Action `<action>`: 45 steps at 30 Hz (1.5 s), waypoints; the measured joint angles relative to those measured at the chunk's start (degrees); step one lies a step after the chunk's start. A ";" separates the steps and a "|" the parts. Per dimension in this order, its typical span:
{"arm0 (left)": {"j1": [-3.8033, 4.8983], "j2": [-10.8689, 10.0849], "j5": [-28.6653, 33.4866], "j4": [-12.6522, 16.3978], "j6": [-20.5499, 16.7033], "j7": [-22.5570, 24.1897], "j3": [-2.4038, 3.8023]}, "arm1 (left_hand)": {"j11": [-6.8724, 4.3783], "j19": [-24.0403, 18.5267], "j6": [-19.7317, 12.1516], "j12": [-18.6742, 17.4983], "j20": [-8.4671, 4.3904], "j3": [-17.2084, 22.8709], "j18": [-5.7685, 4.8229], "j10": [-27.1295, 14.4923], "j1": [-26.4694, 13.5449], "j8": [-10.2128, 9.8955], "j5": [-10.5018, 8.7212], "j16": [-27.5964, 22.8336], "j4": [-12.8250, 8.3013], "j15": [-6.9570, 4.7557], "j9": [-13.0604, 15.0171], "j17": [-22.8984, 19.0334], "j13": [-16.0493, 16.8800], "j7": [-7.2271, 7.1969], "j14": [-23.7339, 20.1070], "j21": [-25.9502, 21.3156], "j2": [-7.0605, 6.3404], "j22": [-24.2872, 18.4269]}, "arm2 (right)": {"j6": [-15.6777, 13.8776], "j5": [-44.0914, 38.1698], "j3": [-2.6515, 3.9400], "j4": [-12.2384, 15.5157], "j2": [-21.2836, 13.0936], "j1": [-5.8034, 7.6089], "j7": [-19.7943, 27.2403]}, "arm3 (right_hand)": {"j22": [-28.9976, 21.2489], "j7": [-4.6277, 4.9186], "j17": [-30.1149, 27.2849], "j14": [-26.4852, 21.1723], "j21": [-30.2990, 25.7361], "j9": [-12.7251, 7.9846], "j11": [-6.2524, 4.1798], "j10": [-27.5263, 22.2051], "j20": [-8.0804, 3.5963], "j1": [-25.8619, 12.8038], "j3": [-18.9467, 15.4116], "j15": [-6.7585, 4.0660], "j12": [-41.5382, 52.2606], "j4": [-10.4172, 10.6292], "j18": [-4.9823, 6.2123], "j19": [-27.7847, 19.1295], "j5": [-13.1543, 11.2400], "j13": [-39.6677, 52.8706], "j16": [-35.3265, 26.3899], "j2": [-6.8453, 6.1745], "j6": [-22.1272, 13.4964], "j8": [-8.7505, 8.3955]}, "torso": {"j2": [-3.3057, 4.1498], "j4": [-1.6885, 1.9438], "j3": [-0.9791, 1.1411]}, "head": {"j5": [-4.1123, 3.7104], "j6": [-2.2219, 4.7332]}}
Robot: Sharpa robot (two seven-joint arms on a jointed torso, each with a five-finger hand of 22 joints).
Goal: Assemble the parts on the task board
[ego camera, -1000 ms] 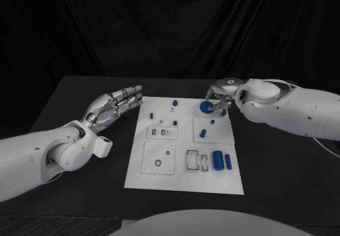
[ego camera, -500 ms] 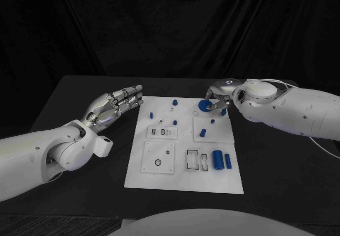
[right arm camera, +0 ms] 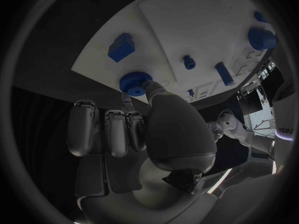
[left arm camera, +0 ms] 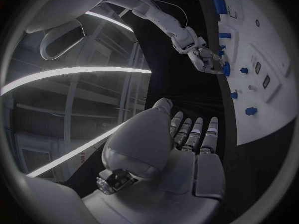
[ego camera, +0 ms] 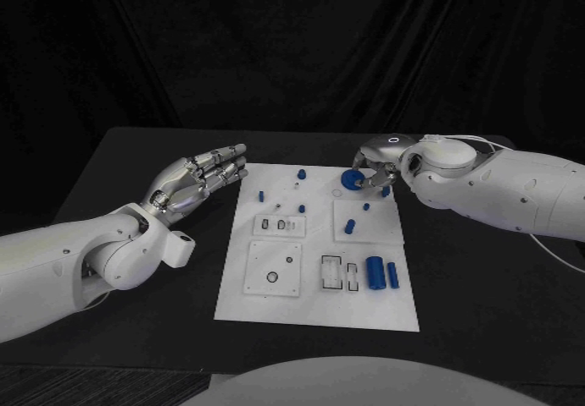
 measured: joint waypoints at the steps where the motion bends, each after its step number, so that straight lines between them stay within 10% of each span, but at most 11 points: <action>1: 0.00 0.00 0.00 -0.01 0.02 0.00 0.00 | 0.00 0.00 0.00 0.00 0.00 0.00 0.00 0.00 0.00 0.00 0.00 0.00 0.00 0.00 0.00 0.00 0.00 0.00 0.00 0.00 0.00 0.00 | -0.11 0.00 -0.01 0.18 -0.10 -0.03 0.08 | 0.00 -0.02 0.00 0.00 0.00 0.00 0.01 0.02 0.00 0.00 0.00 0.00 0.00 0.00 -0.01 0.01 0.88 0.00 0.00 0.00 0.02 0.00 | 0.00 0.01 0.00 | 0.02 -0.01; 21: -0.01 0.25 -0.01 -0.39 0.43 -0.36 0.00 | 0.40 0.00 0.00 0.00 0.00 0.00 0.00 0.01 0.00 0.00 0.00 0.00 0.00 0.00 0.00 0.00 0.00 -0.01 0.00 0.00 0.00 0.00 | -3.89 2.52 -0.21 7.01 0.02 2.88 1.81 | 0.00 -0.40 0.00 0.28 1.97 1.24 0.02 0.05 -0.31 -0.01 0.00 -0.29 0.00 -0.01 -0.02 1.31 0.90 0.00 0.00 -0.02 2.47 0.08 | -0.02 0.01 -0.14 | 0.70 -0.73; 45: -0.04 1.56 -0.01 -1.36 1.44 -1.05 0.00 | 0.41 0.00 0.00 0.00 0.00 0.00 -0.01 0.01 0.00 0.00 0.00 0.00 0.00 0.30 0.00 0.00 0.00 -0.02 -0.29 0.00 0.00 0.00 | -0.58 4.71 -0.23 0.52 8.92 2.04 2.91 | 0.00 -0.21 0.00 0.28 1.97 1.53 0.27 0.27 -0.30 -0.01 0.63 -0.28 0.00 -0.63 -0.02 1.31 1.31 0.00 0.00 -0.03 2.67 0.14 | 0.16 0.30 -0.03 | 0.24 -0.86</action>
